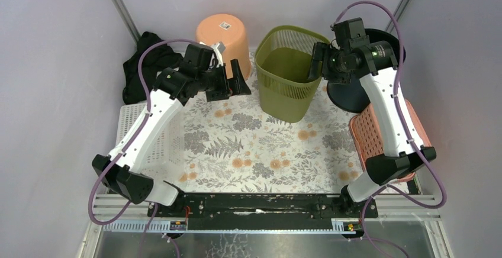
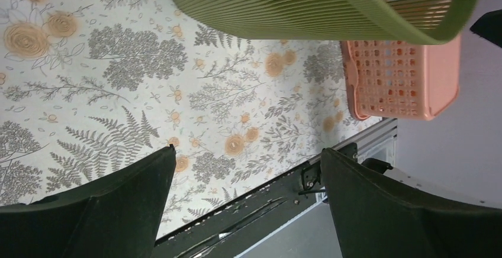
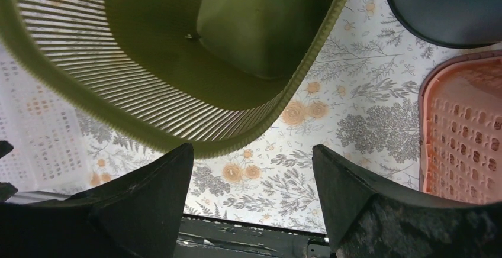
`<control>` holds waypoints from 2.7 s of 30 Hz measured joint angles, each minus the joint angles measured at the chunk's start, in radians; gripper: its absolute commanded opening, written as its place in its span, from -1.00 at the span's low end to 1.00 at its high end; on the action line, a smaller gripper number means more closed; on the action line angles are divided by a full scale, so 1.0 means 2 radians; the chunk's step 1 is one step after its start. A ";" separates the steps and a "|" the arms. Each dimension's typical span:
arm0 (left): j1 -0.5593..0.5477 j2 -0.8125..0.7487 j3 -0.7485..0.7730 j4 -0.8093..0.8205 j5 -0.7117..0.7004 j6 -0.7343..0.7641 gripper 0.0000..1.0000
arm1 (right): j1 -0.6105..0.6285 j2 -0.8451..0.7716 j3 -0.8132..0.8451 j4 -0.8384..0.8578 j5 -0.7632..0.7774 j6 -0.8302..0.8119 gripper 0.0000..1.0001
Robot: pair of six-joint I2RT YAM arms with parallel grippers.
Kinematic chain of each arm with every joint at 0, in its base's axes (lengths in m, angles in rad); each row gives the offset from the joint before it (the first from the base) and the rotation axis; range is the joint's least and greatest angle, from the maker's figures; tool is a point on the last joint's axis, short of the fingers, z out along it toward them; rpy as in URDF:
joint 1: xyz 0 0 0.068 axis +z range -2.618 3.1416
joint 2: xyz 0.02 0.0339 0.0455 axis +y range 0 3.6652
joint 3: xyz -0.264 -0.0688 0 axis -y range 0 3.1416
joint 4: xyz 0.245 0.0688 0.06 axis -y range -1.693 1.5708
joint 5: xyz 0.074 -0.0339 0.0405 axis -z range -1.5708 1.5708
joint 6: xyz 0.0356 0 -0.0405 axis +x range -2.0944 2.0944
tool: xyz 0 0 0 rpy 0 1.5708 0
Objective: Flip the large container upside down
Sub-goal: Move the container to the center of the board.
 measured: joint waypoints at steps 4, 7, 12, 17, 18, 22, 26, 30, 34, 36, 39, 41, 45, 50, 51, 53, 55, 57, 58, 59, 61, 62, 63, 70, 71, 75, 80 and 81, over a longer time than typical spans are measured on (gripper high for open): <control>0.003 -0.004 -0.027 0.003 -0.002 0.002 1.00 | 0.000 0.020 0.000 0.000 0.016 0.000 0.61; 0.006 -0.014 -0.051 0.006 -0.003 0.002 1.00 | 0.000 0.034 -0.004 0.002 0.024 -0.001 0.59; 0.010 -0.031 -0.080 0.013 -0.008 0.005 1.00 | 0.000 0.063 -0.012 0.007 0.023 -0.004 0.24; 0.016 -0.050 -0.115 0.025 -0.010 0.005 1.00 | 0.000 0.071 -0.023 0.012 0.021 -0.006 -0.37; 0.018 -0.051 -0.117 0.026 -0.010 0.005 1.00 | 0.000 0.071 -0.025 0.013 0.021 -0.005 -0.50; 0.019 -0.054 -0.124 0.031 -0.011 0.006 1.00 | -0.002 0.067 -0.031 0.017 0.018 -0.008 -0.89; 0.021 -0.064 -0.128 0.033 -0.011 0.006 1.00 | 0.003 0.060 -0.037 -0.008 -0.006 -0.026 -1.00; 0.021 -0.069 -0.128 0.034 -0.011 0.005 1.00 | 0.005 0.035 -0.053 -0.021 -0.009 -0.026 -1.00; 0.022 -0.069 -0.122 0.033 -0.013 0.005 1.00 | 0.004 -0.006 -0.076 -0.050 -0.010 -0.027 -1.00; 0.022 -0.069 -0.113 0.032 -0.015 0.005 1.00 | 0.004 -0.030 -0.084 -0.061 -0.014 -0.026 -1.00; 0.022 -0.073 -0.104 0.032 -0.016 0.005 1.00 | 0.006 -0.065 -0.096 -0.072 -0.023 -0.024 -1.00; 0.022 -0.078 -0.104 0.032 -0.016 0.005 1.00 | 0.007 -0.093 -0.113 -0.072 -0.027 -0.019 -0.99; 0.022 -0.089 -0.104 0.032 -0.016 0.003 1.00 | 0.012 -0.136 -0.157 -0.071 -0.034 -0.008 -0.99; 0.022 -0.108 -0.110 0.032 -0.017 0.001 1.00 | 0.021 -0.153 -0.203 -0.071 -0.029 0.005 -0.87; 0.022 -0.113 -0.115 0.032 -0.017 0.001 1.00 | 0.022 -0.153 -0.209 -0.070 -0.025 0.008 -0.82; 0.022 -0.120 -0.125 0.034 -0.017 0.000 1.00 | 0.025 -0.153 -0.219 -0.065 -0.017 0.014 -0.70; 0.022 -0.125 -0.137 0.034 -0.016 -0.001 1.00 | 0.026 -0.155 -0.224 -0.057 -0.013 0.021 -0.39; 0.022 -0.126 -0.148 0.034 -0.016 -0.002 1.00 | 0.028 -0.158 -0.228 -0.046 -0.012 0.030 -0.27; 0.022 -0.126 -0.154 0.035 -0.016 -0.003 1.00 | 0.029 -0.160 -0.228 -0.039 -0.012 0.033 -0.20; 0.022 -0.127 -0.159 0.035 -0.017 -0.003 1.00 | 0.031 -0.161 -0.228 -0.033 -0.010 0.035 -0.13; 0.022 -0.127 -0.167 0.036 -0.016 -0.003 1.00 | 0.032 -0.162 -0.225 -0.030 -0.006 0.038 -0.08; 0.022 -0.127 -0.171 0.036 -0.016 -0.003 1.00 | 0.032 -0.162 -0.222 -0.030 -0.002 0.039 -0.06; 0.022 -0.127 -0.174 0.037 -0.016 -0.003 1.00 | 0.033 -0.160 -0.216 -0.032 0.002 0.040 -0.03; 0.022 -0.128 -0.192 0.056 -0.011 -0.005 1.00 | 0.033 -0.136 -0.115 -0.059 0.023 0.042 0.12; 0.022 -0.128 -0.193 0.059 -0.008 -0.005 1.00 | 0.033 -0.131 -0.098 -0.062 0.023 0.042 0.14; 0.022 -0.125 -0.195 0.069 0.001 -0.005 1.00 | 0.036 -0.105 -0.025 -0.074 0.020 0.045 0.26; 0.024 -0.126 -0.203 0.075 0.002 -0.004 1.00 | 0.102 -0.062 0.027 -0.088 0.019 0.060 0.35; 0.027 -0.126 -0.205 0.075 0.001 -0.004 1.00 | 0.125 -0.044 0.045 -0.093 0.020 0.065 0.35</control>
